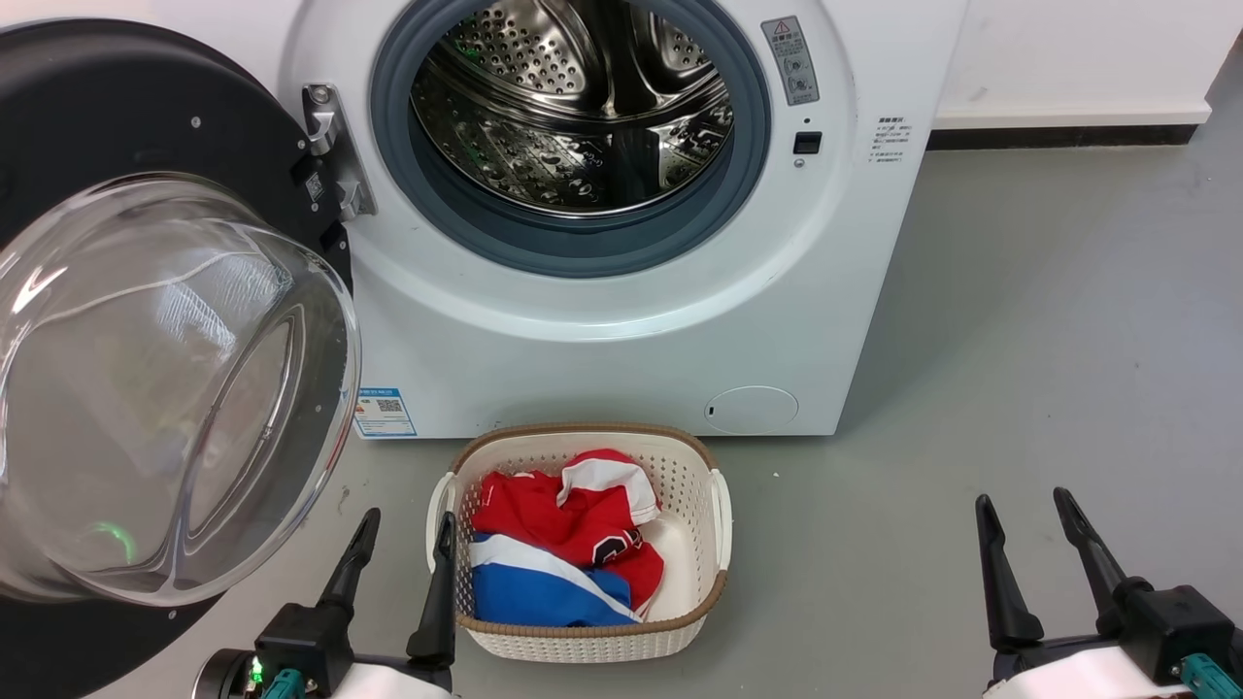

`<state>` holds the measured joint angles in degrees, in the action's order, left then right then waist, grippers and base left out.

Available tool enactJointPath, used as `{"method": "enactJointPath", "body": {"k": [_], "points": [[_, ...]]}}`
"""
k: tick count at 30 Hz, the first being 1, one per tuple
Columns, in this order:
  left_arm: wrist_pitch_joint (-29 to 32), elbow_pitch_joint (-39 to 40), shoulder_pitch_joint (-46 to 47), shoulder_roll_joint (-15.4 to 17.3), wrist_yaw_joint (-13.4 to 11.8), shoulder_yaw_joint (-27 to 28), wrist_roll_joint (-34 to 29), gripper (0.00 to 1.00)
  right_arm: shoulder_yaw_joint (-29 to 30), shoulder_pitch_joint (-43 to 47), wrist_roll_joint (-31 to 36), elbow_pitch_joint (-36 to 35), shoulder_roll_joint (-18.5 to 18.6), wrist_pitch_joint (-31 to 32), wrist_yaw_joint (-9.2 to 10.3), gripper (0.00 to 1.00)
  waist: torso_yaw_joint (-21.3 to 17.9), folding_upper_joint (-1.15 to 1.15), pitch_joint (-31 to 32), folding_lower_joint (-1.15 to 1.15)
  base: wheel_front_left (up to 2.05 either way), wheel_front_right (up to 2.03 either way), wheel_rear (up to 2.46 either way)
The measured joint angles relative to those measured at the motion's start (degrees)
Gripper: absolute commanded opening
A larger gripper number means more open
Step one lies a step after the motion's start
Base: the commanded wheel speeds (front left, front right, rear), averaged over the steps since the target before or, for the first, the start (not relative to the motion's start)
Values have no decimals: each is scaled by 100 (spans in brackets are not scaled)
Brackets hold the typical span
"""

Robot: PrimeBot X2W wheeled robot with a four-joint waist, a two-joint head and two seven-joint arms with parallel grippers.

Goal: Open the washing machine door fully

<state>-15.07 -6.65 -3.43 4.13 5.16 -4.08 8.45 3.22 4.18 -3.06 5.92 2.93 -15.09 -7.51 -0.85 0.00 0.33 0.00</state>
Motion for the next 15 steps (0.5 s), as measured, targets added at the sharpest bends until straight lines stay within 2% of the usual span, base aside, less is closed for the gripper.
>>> {"method": "enactJointPath", "body": {"k": [15], "points": [[0, -175, -4, -93, 56, 112, -308, 100, -14, 4, -44, 1, 0, 0, 0, 100, 78, 0, -7, 0, 0, 0, 0]]}}
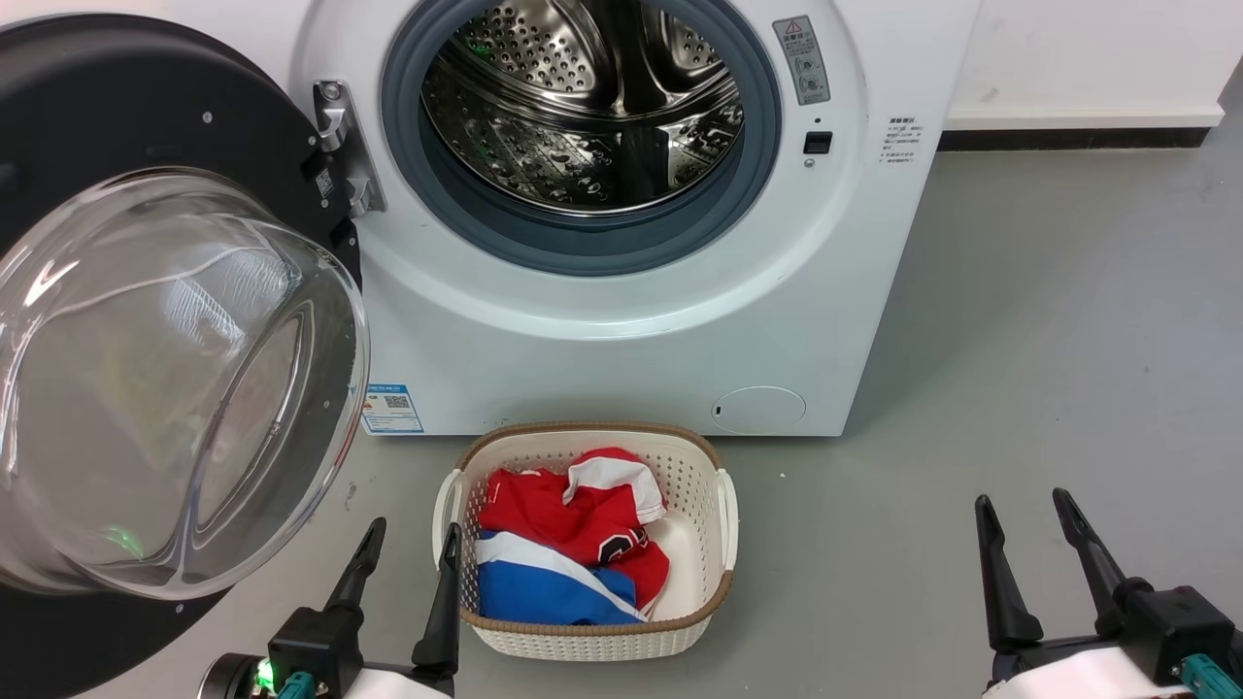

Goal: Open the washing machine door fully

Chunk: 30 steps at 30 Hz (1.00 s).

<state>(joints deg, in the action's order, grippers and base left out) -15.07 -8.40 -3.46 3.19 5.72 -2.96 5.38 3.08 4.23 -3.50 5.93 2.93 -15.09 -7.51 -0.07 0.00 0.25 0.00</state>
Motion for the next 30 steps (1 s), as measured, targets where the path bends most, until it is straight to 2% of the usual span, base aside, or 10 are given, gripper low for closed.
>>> {"method": "enactJointPath", "body": {"k": [13, 14, 19, 30], "points": [[0, -58, 10, -19, 15, 42, -68, 100, -7, 24, -1, -3, 0, 0, 0, 100, 70, 0, -20, 0, 0, 0, 0], [0, -48, 10, -20, 15, 47, -69, 0, -5, 24, -3, 1, 0, 0, 0, 0, 74, 0, -22, 0, 0, 0, 0], [53, -297, -89, -24, 16, 35, -4, 0, -15, 126, -63, 242, -2, 29, -1, 0, 74, 0, -22, 0, 0, 0, 0], [363, -357, -25, -25, 33, 168, 1249, 0, 0, 54, -1352, 337, 0, 312, -1, 0, 68, 0, -24, 0, 0, 0, 0]]}}
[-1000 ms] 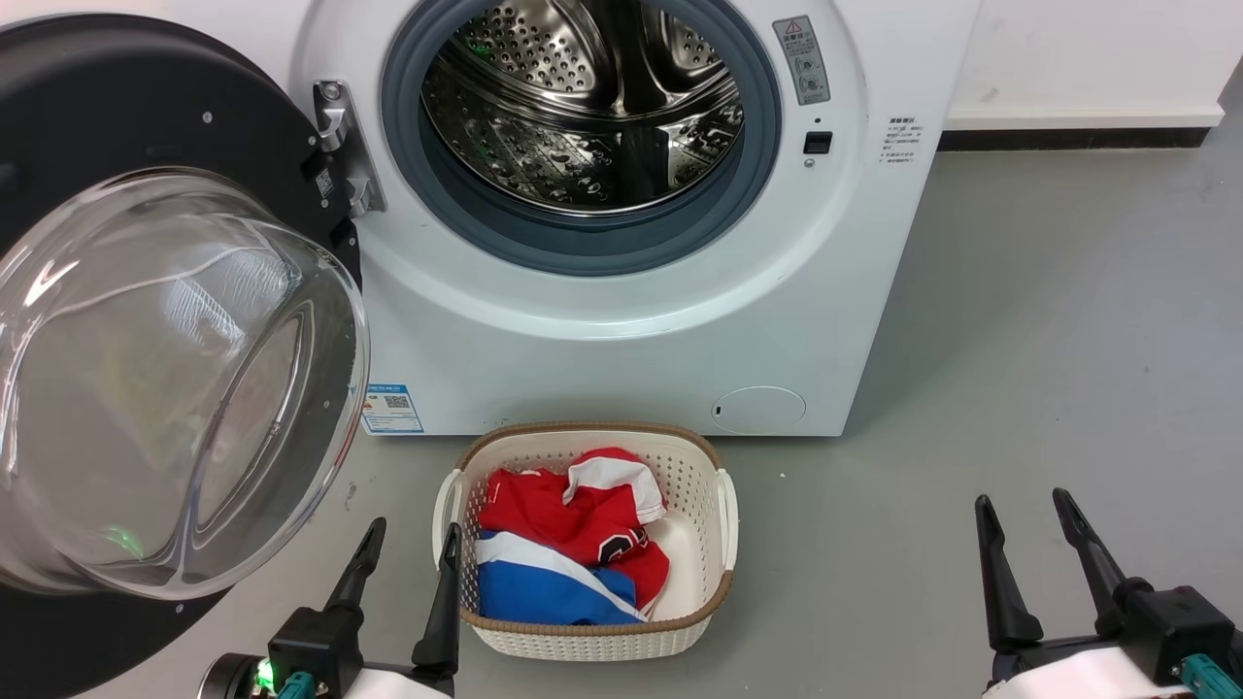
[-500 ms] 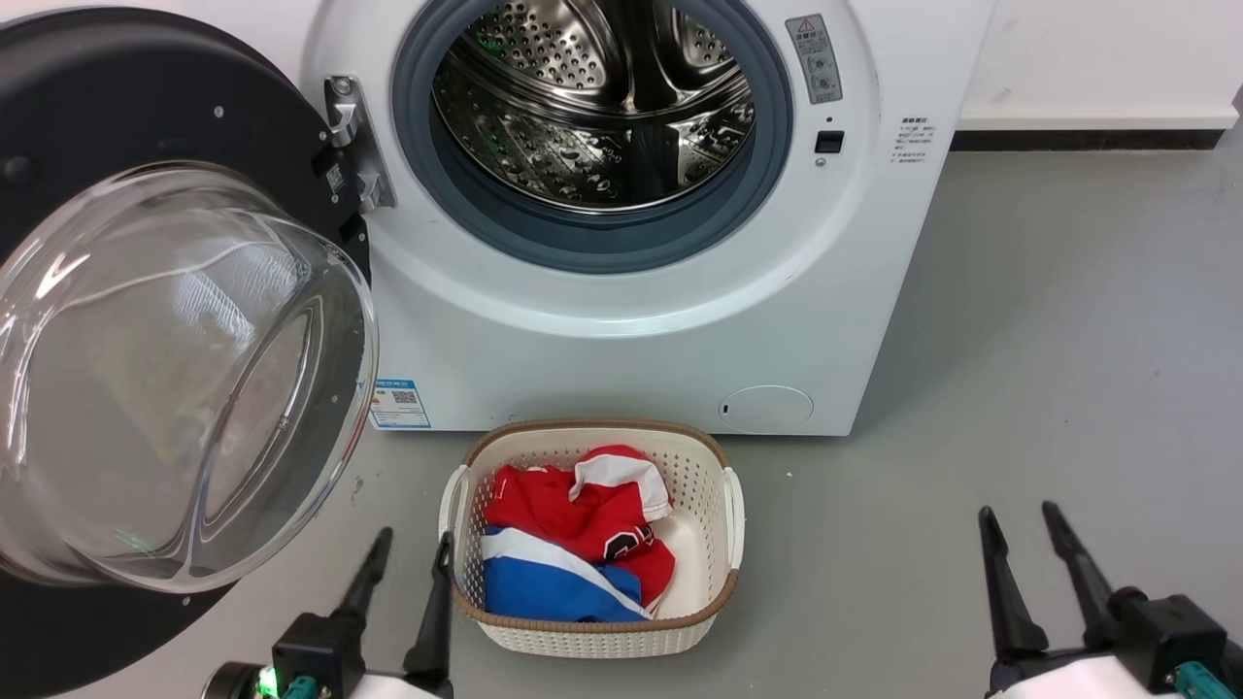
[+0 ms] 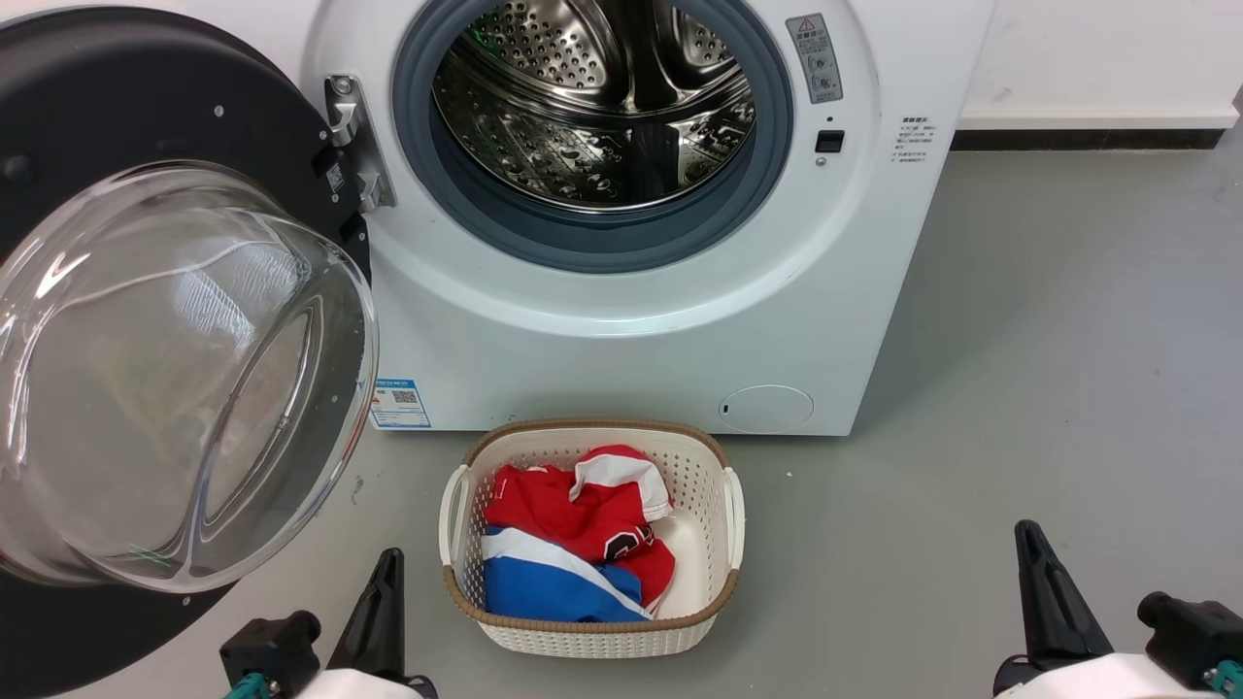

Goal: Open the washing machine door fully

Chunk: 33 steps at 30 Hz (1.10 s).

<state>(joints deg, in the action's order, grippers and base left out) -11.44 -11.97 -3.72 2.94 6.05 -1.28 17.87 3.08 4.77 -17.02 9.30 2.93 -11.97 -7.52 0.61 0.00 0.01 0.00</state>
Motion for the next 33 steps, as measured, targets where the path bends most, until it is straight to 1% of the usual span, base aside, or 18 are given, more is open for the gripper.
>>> {"method": "enactJointPath", "body": {"k": [1, 10, 22, 33], "points": [[80, -7, 55, -1, 0, 26, 323, 0, 5, -18, -333, 19, 1, 86, 0, 0, -2, 0, -1, 0, 0, 0, 0], [285, -27, 164, -1, 10, 129, 1230, 0, 23, -143, -1273, 71, 8, 288, 1, 0, -7, 0, -2, 0, 0, 0, 0], [550, -54, 289, -2, 35, 227, 2303, 0, 62, -319, -2369, 146, 13, 541, 2, 0, -13, 0, -4, 0, 0, 0, 0], [769, -80, 402, -2, 51, 328, 3167, 0, 96, -458, -3242, 196, 19, 754, 2, 0, -19, 0, -6, 0, 0, 0, 0]]}}
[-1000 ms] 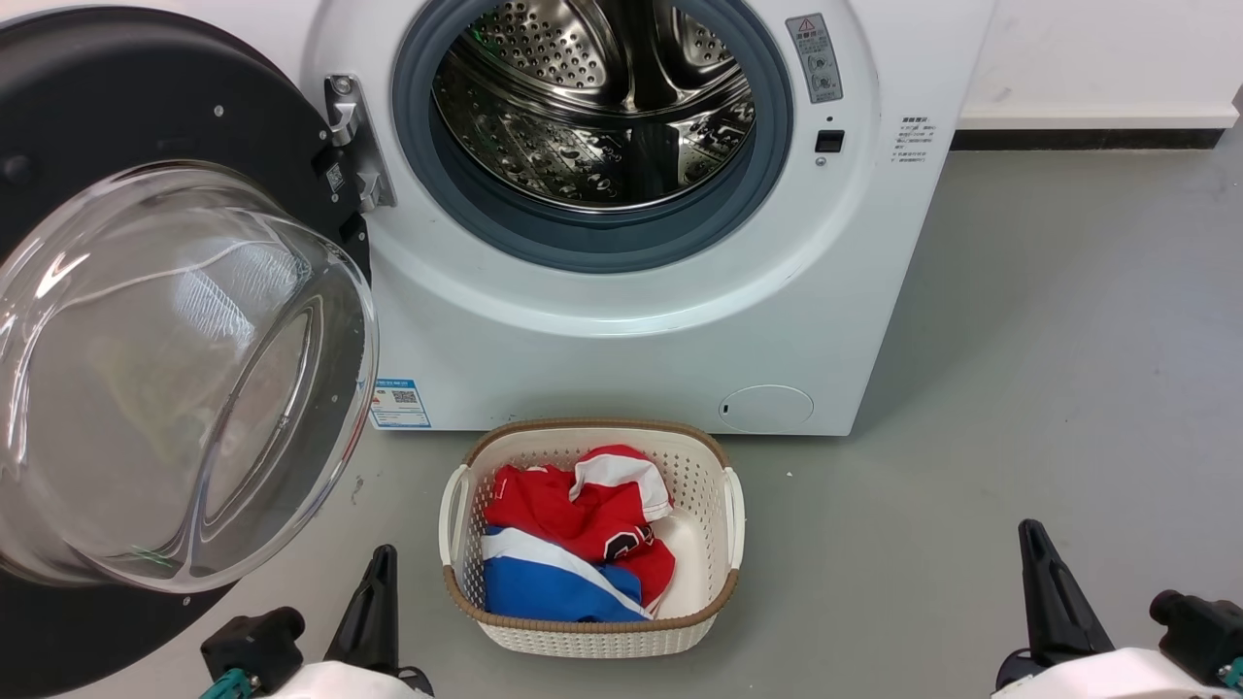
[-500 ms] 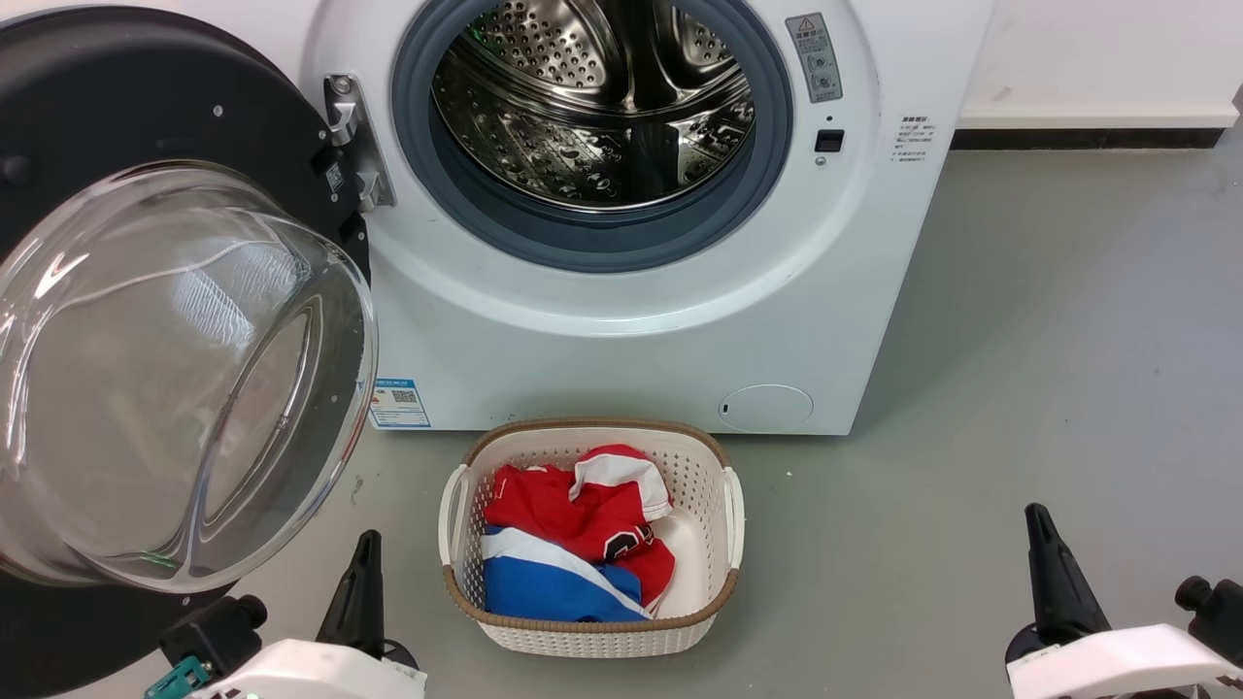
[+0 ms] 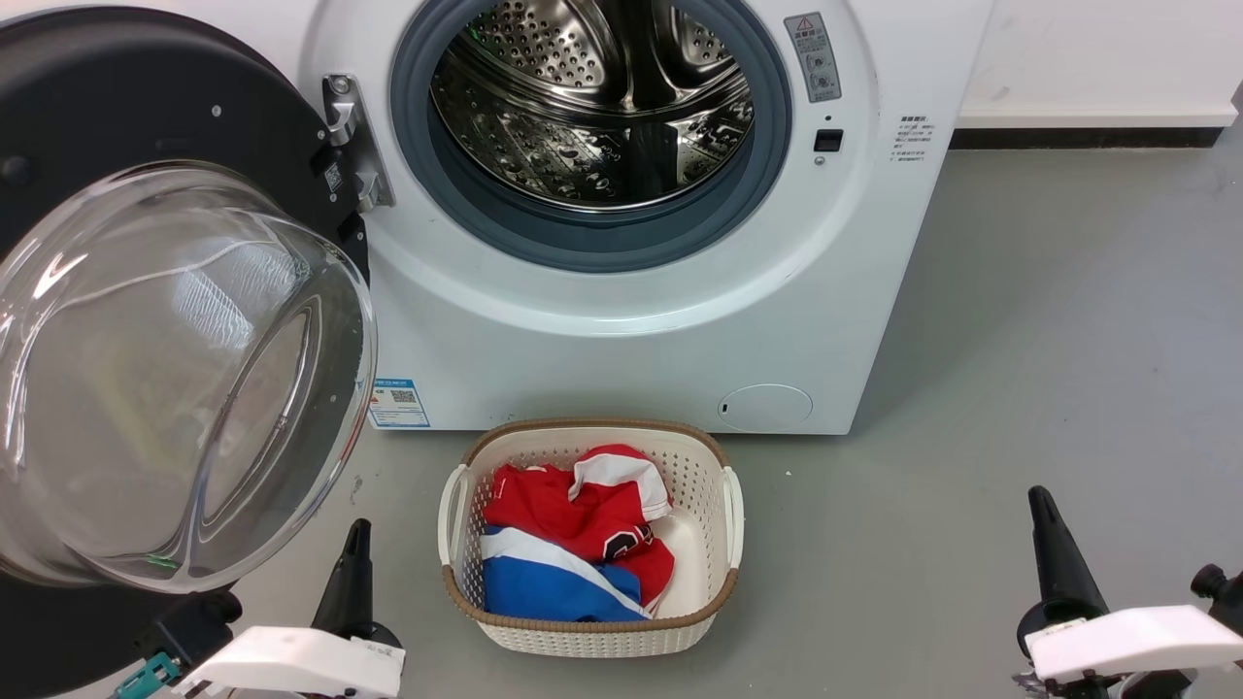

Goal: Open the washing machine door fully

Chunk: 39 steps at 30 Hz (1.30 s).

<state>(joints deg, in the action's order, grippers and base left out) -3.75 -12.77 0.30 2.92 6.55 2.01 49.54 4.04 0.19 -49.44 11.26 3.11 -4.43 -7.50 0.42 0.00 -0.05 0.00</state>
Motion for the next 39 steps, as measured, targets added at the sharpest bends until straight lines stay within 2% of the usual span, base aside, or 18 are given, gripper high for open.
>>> {"method": "enactJointPath", "body": {"k": [39], "points": [[588, -71, 320, -1, 45, 254, 2441, 0, 104, -337, -2473, 162, 8, 600, 0, 0, -21, 0, -6, 0, 0, 0, 0]]}}
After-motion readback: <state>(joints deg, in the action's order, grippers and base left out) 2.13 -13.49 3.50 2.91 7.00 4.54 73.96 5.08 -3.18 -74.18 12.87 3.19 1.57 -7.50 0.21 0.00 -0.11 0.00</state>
